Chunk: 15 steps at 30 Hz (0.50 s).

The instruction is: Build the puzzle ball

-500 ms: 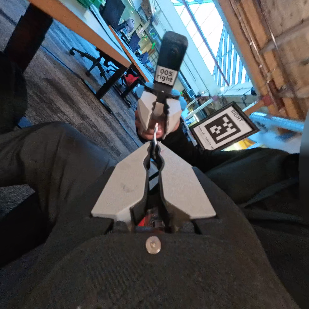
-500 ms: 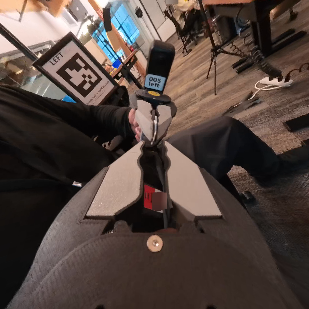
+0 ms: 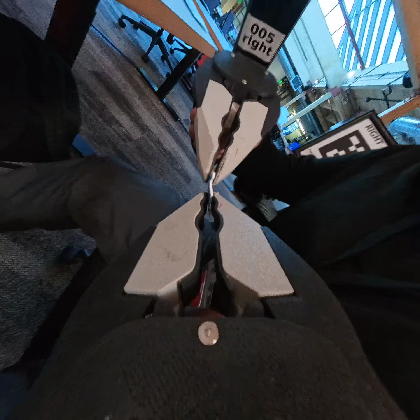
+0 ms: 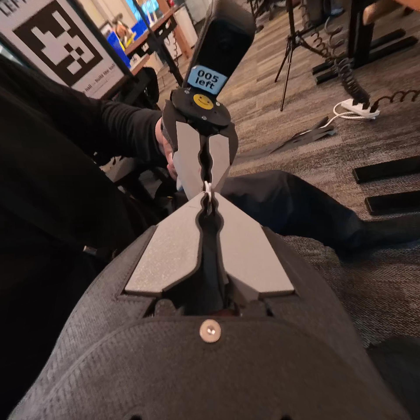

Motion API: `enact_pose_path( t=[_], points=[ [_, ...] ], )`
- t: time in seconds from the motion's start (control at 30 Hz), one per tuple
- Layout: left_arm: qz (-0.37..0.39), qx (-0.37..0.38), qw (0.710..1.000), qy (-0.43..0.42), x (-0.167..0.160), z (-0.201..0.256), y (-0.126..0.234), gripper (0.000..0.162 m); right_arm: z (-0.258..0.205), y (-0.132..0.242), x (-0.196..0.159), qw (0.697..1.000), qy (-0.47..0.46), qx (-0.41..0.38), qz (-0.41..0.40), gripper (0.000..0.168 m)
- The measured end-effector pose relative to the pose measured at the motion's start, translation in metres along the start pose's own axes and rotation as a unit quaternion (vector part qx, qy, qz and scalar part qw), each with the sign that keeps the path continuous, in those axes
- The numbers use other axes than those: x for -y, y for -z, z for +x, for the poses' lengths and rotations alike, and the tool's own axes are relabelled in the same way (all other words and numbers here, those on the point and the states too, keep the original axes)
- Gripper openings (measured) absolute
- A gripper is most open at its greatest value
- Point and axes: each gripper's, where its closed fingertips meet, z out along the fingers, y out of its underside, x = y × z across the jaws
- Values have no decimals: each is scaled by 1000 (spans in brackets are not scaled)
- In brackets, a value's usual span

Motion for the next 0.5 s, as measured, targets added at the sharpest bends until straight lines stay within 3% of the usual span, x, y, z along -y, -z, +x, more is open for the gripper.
enact_pose_path(
  t=[0.13, 0.23, 0.3, 0.4, 0.5],
  points=[
    [-5, -10, 999, -32, 27, -28, 14, 0, 36, -7, 17, 999, 42, -7, -19, 0],
    [-16, -20, 995, -99, 60, -44, 34, 10, 61, 0, 52, 993, 108, -38, -4, 0],
    [-23, -13, 988, -151, 88, -55, 54, 23, 77, 18, 87, 984, 158, -73, 36, 0],
    [-13, -39, 970, -241, 127, -42, 90, 20, 82, 61, 148, 956, 235, -124, 127, 0],
    [11, -23, 952, -305, 162, -33, 124, 20, 93, 111, 193, 904, 315, -218, 188, 0]
  ],
)
